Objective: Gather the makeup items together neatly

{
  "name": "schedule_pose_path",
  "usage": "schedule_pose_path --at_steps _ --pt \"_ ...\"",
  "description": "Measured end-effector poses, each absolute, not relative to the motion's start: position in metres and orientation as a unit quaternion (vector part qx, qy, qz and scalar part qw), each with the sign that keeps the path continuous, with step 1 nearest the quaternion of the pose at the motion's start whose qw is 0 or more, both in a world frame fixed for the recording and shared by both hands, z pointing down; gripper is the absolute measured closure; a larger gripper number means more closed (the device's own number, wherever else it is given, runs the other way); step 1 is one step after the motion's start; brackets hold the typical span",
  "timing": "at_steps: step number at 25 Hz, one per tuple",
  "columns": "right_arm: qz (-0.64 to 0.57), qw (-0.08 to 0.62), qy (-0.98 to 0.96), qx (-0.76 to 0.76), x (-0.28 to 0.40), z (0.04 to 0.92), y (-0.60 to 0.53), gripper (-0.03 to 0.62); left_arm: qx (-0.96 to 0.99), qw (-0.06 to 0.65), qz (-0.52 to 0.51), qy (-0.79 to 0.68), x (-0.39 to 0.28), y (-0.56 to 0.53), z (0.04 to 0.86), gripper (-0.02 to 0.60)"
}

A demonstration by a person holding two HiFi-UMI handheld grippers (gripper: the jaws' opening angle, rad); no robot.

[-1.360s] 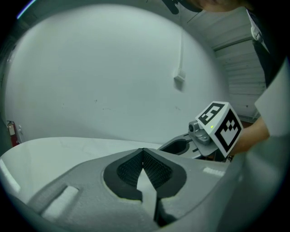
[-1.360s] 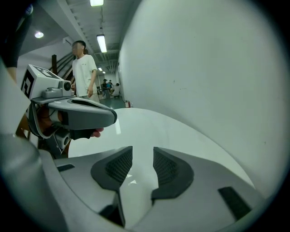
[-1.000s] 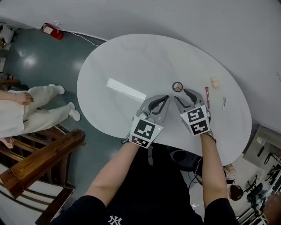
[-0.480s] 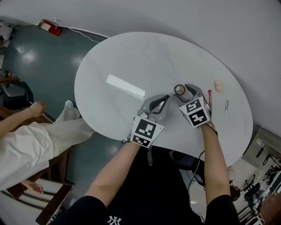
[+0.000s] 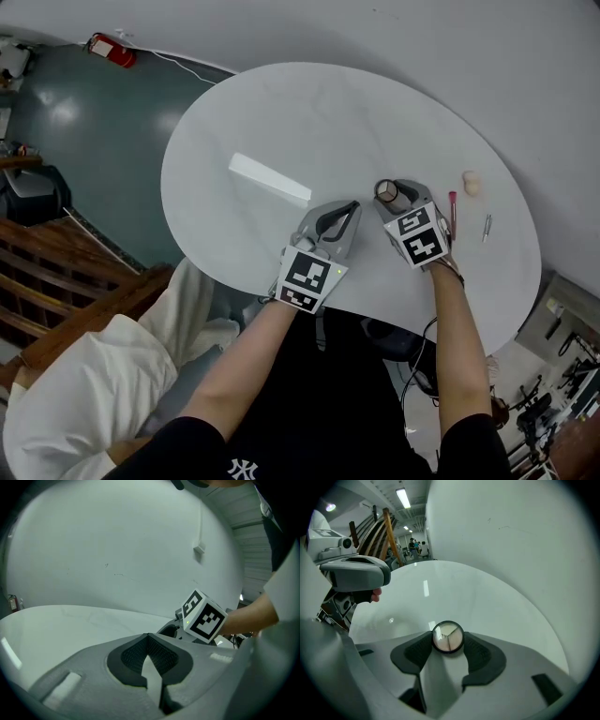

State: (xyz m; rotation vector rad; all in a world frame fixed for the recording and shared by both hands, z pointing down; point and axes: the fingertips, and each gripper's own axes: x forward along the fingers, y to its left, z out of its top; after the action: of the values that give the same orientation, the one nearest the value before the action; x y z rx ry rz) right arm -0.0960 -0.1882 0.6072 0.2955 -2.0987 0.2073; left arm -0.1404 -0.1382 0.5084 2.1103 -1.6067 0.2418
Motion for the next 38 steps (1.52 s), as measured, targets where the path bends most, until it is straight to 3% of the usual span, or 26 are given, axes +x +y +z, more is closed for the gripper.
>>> schedule_pose_path --at_steps 38 --pt "-0.002 0.456 -0.889 0.048 -0.069 0.541 -0.005 0.375 0.736 0.21 0.075 -0.639 -0.113 -0.014 0.474 0.574"
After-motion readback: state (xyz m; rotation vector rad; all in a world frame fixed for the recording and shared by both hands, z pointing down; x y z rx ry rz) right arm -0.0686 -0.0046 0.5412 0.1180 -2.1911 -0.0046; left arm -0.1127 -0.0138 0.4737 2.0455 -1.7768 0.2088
